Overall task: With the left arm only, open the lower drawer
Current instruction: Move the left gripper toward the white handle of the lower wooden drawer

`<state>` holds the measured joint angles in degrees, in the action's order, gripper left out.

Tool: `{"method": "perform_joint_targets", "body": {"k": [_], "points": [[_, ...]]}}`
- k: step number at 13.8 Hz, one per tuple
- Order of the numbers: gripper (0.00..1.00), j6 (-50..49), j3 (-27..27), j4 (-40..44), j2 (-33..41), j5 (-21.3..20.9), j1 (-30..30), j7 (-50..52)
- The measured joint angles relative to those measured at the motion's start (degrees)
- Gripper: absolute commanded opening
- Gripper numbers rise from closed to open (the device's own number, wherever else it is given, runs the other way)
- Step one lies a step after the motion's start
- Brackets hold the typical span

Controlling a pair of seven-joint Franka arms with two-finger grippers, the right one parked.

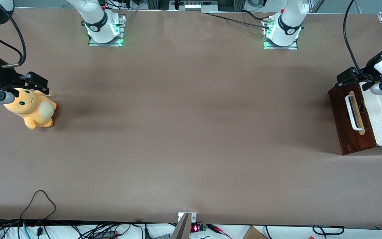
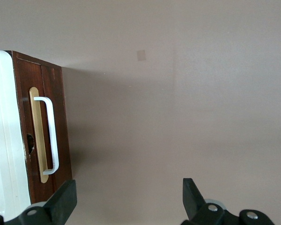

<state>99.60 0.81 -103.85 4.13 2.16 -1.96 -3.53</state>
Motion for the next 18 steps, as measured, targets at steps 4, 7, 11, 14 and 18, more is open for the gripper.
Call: {"method": "perform_joint_targets", "body": {"k": [4,7,11,14,18], "points": [[1.0,0.0,0.0,0.0,0.0,0.0,0.0,-0.3],[1.0,0.1,0.4,0.0,-0.5,2.8,-0.3,-0.3],[1.0,0.0,0.8,0.0,-0.9,3.2,-0.6,-0.3],[1.0,-0.3,0.8,-0.1,-1.0,3.2,-0.6,-0.4],[1.0,2.2,0.4,-0.8,-2.0,2.5,-0.6,-2.7]]}}
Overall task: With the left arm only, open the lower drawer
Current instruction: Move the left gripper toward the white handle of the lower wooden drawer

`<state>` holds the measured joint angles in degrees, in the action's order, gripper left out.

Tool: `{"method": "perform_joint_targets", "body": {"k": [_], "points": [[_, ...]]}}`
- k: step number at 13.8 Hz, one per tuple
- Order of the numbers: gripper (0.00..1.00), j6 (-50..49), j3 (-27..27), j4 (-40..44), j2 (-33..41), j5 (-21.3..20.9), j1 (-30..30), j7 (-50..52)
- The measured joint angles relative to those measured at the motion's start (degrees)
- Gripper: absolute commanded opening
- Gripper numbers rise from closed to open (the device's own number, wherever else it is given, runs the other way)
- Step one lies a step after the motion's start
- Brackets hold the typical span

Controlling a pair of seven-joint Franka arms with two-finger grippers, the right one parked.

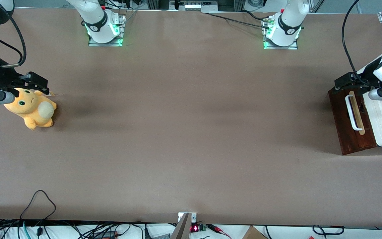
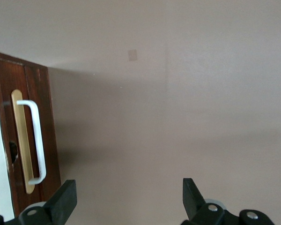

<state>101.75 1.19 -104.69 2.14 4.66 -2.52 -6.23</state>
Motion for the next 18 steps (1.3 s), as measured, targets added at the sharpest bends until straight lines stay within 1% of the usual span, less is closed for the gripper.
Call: {"method": "perform_joint_targets", "body": {"k": [1,3,5,7,10,11,12,14,15,17,18], "points": [[1.0,0.1,-0.7,-0.1,-0.2,-2.8,0.0,-0.2],[1.0,0.1,-3.3,-0.7,-0.5,-11.9,0.0,1.5],[1.0,0.0,-5.7,-2.3,-0.7,-18.6,0.1,5.8],[1.0,-0.7,-8.8,-4.6,-1.1,-26.4,0.1,13.0],[1.0,-3.3,-15.6,-9.8,-2.6,-40.1,0.3,29.5],[1.0,-3.9,-17.2,-11.8,-3.4,-43.8,0.5,33.9],[1.0,-4.5,-18.1,-13.5,-4.2,-46.6,0.7,37.0],[0.99,-6.2,-18.5,-15.4,-6.1,-50.8,0.9,40.1],[0.98,-6.7,-18.5,-16.2,-7.0,-53.9,0.9,41.0],[0.97,-7.3,-18.5,-19.2,-8.6,-61.8,0.9,43.8],[0.97,-7.3,-18.5,-21.1,-9.5,-64.9,0.9,45.7]]}}
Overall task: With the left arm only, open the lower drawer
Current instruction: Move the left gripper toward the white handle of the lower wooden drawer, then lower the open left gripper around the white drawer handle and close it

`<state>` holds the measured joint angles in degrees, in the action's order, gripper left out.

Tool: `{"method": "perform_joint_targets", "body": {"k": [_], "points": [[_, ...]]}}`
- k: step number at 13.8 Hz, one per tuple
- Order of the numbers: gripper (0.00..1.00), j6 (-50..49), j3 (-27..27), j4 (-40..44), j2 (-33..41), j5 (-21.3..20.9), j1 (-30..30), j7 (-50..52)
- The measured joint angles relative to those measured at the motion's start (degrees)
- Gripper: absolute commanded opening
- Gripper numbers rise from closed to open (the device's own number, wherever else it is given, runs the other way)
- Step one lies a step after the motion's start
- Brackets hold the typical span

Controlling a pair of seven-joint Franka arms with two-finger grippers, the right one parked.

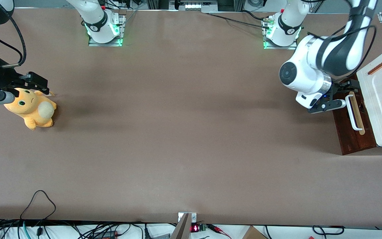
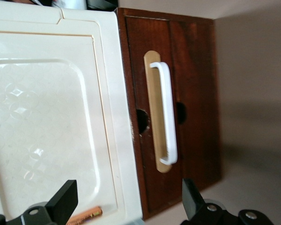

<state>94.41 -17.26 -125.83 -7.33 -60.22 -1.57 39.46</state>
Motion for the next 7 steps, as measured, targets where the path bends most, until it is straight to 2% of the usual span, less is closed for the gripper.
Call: {"method": "perform_joint_targets", "body": {"k": [4,7], "points": [[0.94,-3.0,0.0,-3.2,-4.0,-7.4,0.6,5.4],[0.93,-3.3,0.0,-3.3,-6.2,-10.8,0.6,7.5]]}}
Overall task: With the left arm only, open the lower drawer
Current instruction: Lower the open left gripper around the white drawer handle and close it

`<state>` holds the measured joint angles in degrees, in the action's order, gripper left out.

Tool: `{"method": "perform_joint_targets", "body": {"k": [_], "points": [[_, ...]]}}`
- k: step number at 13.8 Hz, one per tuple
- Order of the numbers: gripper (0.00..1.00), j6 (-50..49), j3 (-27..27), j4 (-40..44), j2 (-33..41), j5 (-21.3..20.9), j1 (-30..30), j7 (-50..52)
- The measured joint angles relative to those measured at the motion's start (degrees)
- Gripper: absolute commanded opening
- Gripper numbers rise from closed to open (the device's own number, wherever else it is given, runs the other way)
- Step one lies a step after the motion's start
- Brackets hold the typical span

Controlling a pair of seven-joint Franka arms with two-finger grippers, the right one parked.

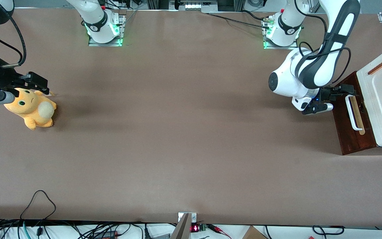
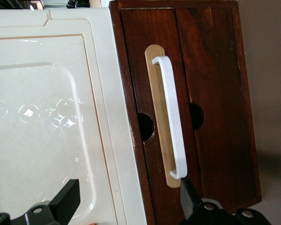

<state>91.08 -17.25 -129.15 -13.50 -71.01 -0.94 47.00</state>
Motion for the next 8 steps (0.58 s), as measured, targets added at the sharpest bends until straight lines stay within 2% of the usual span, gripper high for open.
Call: {"method": "perform_joint_targets", "body": {"k": [4,8], "points": [[0.93,0.0,1.1,-0.2,-4.7,-5.6,-0.1,5.0],[0.93,2.9,6.4,-0.2,-8.4,-12.1,-0.3,9.1]]}}
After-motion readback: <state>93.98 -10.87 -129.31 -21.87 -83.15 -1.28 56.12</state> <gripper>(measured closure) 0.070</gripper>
